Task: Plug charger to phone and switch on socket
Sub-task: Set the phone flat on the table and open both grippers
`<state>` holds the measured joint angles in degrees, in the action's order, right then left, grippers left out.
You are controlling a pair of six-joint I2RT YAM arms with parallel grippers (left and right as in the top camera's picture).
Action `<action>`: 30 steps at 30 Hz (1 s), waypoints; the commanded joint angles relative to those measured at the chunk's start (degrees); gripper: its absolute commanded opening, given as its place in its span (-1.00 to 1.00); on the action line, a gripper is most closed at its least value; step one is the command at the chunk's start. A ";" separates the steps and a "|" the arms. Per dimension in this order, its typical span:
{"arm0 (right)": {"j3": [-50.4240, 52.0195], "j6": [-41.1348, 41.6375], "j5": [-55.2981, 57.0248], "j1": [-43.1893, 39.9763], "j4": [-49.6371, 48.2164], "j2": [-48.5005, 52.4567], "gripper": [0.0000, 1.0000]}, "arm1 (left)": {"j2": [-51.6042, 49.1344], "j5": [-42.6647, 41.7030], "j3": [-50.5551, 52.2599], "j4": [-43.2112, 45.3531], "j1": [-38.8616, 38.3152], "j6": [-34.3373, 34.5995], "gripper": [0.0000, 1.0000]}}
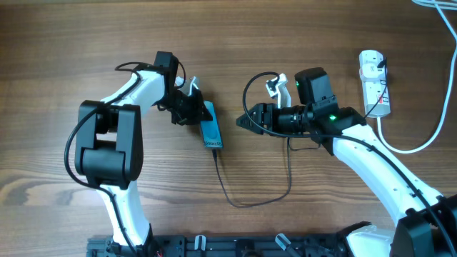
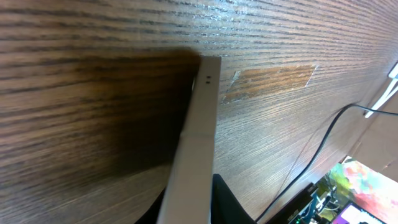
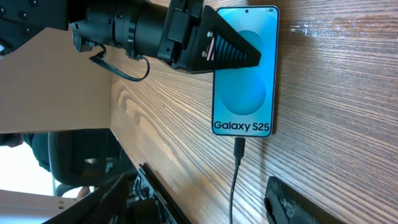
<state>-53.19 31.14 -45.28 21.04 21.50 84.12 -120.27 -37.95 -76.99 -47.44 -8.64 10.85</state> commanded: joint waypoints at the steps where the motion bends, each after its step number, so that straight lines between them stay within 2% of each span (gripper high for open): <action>1: -0.72 -1.18 0.76 -0.33 0.04 0.33 0.42 | -1.57 1.44 0.31 0.11 -0.26 0.35 -0.72; 21: -0.72 -1.20 0.79 -0.33 0.22 0.33 0.42 | -1.57 2.75 0.31 0.11 -0.24 0.35 -0.38; 28: -0.72 -1.18 0.98 -0.33 0.24 0.33 0.42 | -1.57 3.13 0.31 0.11 -0.26 0.37 -0.38; 30: -0.72 -1.20 1.01 -0.33 0.39 0.33 0.42 | -1.57 3.17 0.31 0.13 -0.24 0.35 -0.52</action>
<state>-53.19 31.14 -44.91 21.04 21.82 84.12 -120.86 -37.32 -76.99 -47.37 -8.64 11.14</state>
